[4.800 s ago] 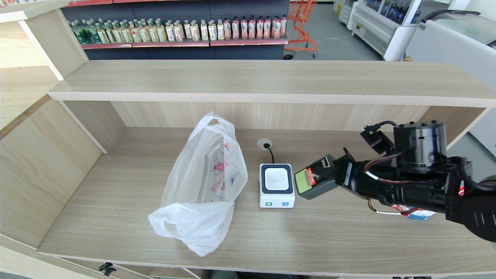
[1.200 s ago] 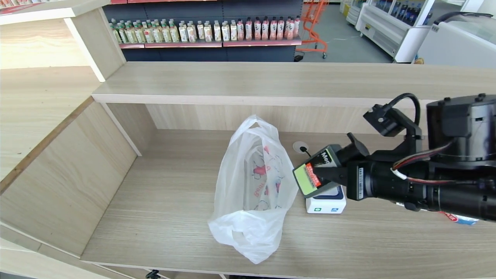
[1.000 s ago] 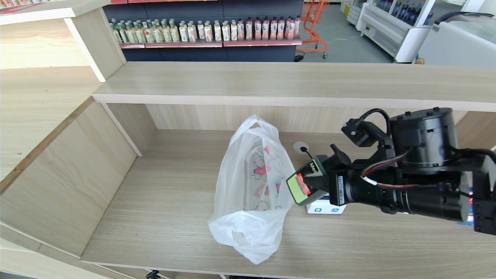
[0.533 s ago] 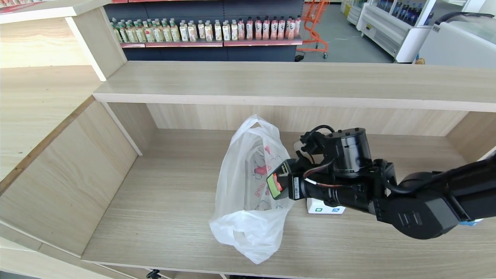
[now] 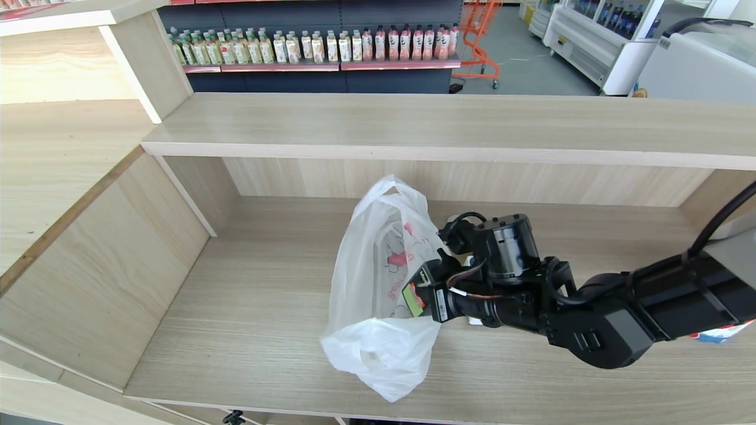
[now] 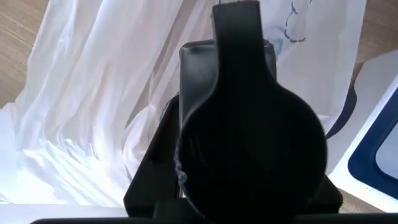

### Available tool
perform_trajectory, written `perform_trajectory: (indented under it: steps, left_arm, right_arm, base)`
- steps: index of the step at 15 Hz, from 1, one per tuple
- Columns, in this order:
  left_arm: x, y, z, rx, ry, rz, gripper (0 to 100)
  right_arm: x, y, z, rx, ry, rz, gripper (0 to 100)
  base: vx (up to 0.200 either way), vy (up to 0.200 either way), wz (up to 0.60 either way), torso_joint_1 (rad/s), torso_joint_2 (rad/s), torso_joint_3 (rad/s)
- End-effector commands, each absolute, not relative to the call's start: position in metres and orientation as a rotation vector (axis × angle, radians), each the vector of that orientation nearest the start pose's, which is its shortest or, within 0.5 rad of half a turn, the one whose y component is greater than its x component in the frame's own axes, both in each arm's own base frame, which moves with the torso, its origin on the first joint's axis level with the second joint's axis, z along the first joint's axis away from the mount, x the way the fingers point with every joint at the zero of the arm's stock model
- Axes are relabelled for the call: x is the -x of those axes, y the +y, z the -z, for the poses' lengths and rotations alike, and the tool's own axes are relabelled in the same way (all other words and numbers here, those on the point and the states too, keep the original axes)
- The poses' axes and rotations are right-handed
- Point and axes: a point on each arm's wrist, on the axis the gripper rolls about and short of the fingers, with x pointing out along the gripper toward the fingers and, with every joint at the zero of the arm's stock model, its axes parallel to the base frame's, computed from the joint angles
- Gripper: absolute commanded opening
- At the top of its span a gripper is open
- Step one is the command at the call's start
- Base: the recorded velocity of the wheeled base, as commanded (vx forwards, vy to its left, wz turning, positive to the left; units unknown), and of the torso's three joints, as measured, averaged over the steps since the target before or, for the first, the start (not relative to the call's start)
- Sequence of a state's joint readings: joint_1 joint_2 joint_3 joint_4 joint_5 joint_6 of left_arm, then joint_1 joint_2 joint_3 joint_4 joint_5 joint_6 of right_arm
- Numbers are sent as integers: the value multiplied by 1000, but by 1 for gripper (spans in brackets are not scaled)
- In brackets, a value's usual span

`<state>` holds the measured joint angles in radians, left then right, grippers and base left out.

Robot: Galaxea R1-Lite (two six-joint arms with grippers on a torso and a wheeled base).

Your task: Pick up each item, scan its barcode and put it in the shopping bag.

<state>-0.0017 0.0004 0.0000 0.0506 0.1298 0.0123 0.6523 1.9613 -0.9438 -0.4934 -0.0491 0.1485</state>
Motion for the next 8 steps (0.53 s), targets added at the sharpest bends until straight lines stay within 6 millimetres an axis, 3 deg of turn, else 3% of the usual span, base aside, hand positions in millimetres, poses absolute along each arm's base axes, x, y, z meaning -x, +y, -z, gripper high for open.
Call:
perform_trajectory:
  steps: [1,2,6,8]
  left_arm:
    - [23,3,-70,-16,51,-129,100]
    - [23,3,-70,-16,51,-129,100]
    - [23,3,-70,-16,51,-129,100]
    - [23,3,-70,-16,51,-129,100]
  right_arm:
    - [-285,217,-114,55,547,-553,0]
    - [-285,217,-113,69,544,-556,100]
    - [-286,219,-129,-19,457,-611,100]
    - [-272,203,-163,-163,418,-646,100]
  base:
    - [0,0,0,0,0,0]
    - [0,0,0,0,0,0]
    - [0,0,0,0,0,0]
    - [0,0,0,0,0,0]
